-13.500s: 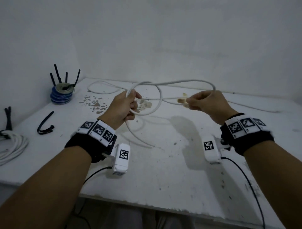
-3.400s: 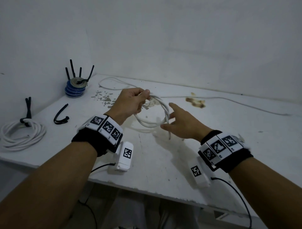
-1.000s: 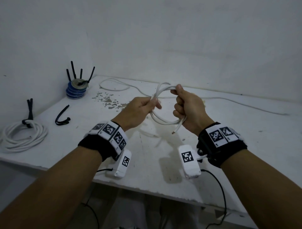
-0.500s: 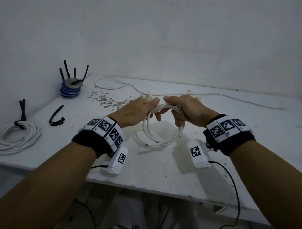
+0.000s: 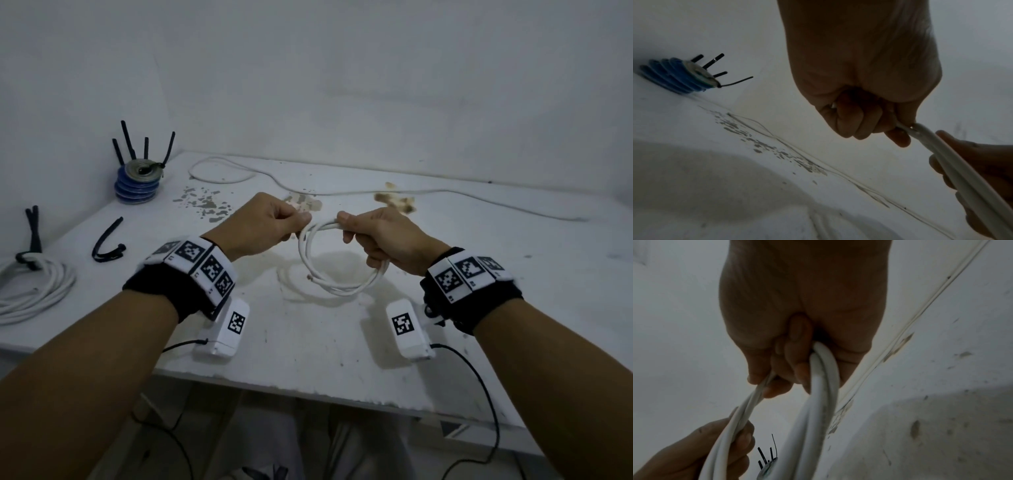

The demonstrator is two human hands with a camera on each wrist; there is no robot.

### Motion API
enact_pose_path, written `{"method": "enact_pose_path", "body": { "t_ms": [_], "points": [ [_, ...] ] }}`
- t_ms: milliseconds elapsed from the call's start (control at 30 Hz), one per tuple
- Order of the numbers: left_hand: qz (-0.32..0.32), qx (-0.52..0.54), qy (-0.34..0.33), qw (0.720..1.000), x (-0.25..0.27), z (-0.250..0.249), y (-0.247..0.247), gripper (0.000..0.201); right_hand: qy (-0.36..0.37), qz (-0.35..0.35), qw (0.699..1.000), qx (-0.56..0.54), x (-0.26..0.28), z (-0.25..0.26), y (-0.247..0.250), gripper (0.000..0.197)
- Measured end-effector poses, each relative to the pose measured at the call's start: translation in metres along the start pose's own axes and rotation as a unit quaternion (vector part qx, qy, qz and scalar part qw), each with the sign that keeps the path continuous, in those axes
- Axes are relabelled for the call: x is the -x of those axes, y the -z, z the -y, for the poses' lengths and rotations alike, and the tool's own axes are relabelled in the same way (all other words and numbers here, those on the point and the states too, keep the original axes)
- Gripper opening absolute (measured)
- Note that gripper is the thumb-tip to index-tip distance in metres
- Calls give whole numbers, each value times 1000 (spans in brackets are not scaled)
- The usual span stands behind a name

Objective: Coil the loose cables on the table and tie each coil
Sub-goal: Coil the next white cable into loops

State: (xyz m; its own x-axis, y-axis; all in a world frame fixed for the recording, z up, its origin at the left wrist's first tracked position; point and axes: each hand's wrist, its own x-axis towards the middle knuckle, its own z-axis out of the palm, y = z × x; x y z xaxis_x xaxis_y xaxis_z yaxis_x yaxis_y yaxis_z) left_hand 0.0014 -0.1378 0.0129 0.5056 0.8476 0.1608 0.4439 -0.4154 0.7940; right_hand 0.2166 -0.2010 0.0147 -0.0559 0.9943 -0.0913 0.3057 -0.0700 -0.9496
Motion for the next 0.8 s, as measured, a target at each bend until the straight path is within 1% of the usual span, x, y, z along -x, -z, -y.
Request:
{"method": "enact_pose_path", "body": {
  "t_ms": [100, 133, 167, 233, 267, 333, 367, 433, 467, 500, 533, 600, 633, 733, 800],
  "points": [
    [-27, -8, 1, 1000, -2, -4, 4, 39, -3, -23, 999, -39, -4, 2, -4, 41],
    [-30, 7, 15, 999, -3, -5, 6, 41, -6, -33, 997, -65, -5, 2, -6, 40],
    [-20, 39, 31, 999, -3, -7, 7, 44, -6, -45, 995, -89, -6, 3, -8, 39],
    [32, 108, 67, 991, -1, -10, 7, 47, 7, -72, 990, -124, -10, 3, -11, 34],
    [66, 120, 83, 987, 0, -13, 6, 47, 15, -86, 986, -139, -11, 2, -12, 31],
    [120, 142, 97, 978, 4, -17, 2, 37, 31, -103, 978, -180, -12, 1, -14, 26],
    [123, 175, 95, 972, 5, -19, 0, 32, 36, -103, 971, -213, -12, 0, -14, 28],
    [75, 258, 81, 960, 4, -17, -2, 30, 24, -88, 948, -306, -10, -2, -14, 28],
    [50, 297, 77, 950, 3, -16, -1, 31, 16, -79, 934, -347, -9, -2, -13, 26],
    [40, 341, 81, 936, 3, -13, 0, 33, 11, -74, 927, -369, -7, -4, -11, 24],
    [48, 388, 91, 916, 4, -11, 1, 36, 8, -78, 926, -368, -7, -6, -10, 22],
    [87, 464, 108, 875, 6, -9, 1, 38, 6, -99, 931, -352, -6, -10, -10, 17],
    [95, 472, 106, 870, 8, -9, 1, 36, 5, -110, 928, -355, -6, -11, -11, 15],
    [82, 433, 72, 895, 10, -8, -3, 27, 15, -130, 908, -399, -7, -12, -15, 13],
    [64, 423, 67, 901, 11, -8, -4, 20, 20, -132, 896, -424, -7, -9, -18, 12]
  ]
}}
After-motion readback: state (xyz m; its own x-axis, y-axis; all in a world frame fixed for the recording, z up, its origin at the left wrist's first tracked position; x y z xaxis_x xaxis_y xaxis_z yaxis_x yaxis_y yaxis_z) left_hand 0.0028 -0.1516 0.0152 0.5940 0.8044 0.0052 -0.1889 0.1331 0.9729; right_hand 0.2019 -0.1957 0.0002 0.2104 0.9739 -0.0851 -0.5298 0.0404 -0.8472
